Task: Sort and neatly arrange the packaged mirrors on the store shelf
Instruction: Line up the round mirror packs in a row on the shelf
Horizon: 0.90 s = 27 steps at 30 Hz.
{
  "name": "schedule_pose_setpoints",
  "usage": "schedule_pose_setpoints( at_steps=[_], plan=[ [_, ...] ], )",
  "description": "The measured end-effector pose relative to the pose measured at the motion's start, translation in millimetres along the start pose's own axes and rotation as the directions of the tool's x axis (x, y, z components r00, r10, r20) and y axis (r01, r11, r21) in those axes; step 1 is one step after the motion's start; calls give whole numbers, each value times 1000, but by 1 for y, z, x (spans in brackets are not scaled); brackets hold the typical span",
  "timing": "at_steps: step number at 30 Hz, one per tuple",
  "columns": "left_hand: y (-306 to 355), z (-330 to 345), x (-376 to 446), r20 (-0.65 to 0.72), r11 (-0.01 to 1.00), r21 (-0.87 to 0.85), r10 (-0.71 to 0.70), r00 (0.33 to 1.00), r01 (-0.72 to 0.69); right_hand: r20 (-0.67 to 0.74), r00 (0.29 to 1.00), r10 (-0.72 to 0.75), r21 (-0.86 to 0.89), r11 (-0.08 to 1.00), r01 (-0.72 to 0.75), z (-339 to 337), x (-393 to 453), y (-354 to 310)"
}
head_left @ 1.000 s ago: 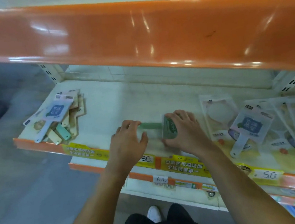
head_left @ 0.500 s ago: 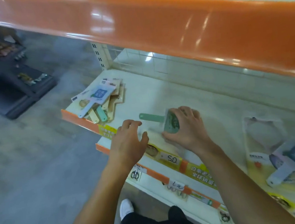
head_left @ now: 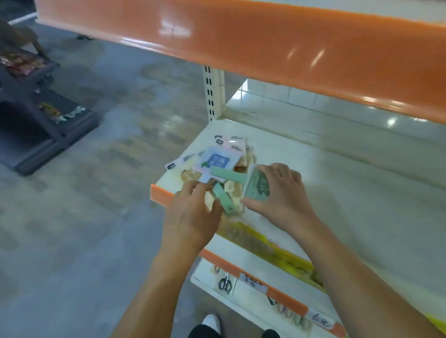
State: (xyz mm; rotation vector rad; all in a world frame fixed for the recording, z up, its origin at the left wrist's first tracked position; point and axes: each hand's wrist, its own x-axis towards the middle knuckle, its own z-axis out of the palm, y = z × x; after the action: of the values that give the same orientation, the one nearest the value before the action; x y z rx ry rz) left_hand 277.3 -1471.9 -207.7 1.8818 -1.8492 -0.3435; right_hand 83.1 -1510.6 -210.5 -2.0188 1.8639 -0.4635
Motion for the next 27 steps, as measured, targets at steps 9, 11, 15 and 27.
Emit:
schedule_pose_setpoints(
  at_steps=[9, 11, 15, 27],
  plan=[
    [-64, -22, 54, 63, 1000, 24, 9, 998, -11, -69, 996, -58, -64, 996, 54, 34, 59, -65],
    [-71, -24, 61, 74, 1000, 23, -5, 997, 3, -51, 997, -63, -85, 995, 59, 36, 65, -70],
    [-76, -26, 69, 79, 1000, 14, -9, 997, 8, -9, 997, -77, -103, 992, 76, 36, 74, -76],
    [-75, -25, 74, 47, 999, -1, -46, 998, 46, 233, 967, -106, -164, 975, 147, 35, 84, -70]
  ],
)
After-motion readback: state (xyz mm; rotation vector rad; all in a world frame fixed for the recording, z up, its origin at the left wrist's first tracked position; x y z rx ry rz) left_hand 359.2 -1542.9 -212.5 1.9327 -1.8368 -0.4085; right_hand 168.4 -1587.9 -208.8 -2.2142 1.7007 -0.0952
